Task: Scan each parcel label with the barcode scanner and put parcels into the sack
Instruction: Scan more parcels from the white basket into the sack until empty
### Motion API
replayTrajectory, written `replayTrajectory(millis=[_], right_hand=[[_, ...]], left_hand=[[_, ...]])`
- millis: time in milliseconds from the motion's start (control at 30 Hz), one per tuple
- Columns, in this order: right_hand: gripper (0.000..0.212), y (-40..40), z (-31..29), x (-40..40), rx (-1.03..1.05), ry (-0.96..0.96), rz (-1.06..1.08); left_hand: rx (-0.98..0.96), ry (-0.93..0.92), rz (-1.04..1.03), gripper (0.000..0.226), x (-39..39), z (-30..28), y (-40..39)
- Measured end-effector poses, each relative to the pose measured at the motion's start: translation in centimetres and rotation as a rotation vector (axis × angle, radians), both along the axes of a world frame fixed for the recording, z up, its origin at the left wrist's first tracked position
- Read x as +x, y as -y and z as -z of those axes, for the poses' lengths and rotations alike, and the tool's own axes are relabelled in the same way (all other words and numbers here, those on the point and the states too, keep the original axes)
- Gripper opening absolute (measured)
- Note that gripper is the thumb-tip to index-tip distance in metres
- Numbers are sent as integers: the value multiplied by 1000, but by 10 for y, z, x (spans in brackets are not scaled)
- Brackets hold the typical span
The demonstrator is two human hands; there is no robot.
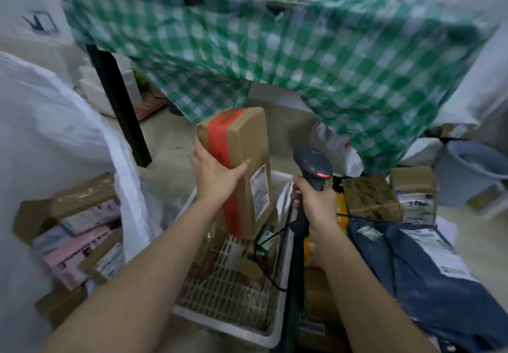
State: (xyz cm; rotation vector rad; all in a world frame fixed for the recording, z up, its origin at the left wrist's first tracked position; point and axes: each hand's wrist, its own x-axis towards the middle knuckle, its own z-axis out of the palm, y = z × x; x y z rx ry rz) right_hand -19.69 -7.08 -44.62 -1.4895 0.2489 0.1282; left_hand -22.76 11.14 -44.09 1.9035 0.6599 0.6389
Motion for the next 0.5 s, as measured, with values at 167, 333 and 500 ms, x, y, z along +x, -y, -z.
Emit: replayTrajectory(millis=[167,333,500], right_hand=[[16,15,-23,-42,-74,4,146],[37,7,-42,-69,12,-20,160],[41,-5,-69,-82,112,28,134]], left_hand=[[-76,171,44,126,-45,-71,14],[-81,258,119,125,-87,-127,15],[-71,314,64,123,-119,-156,1]])
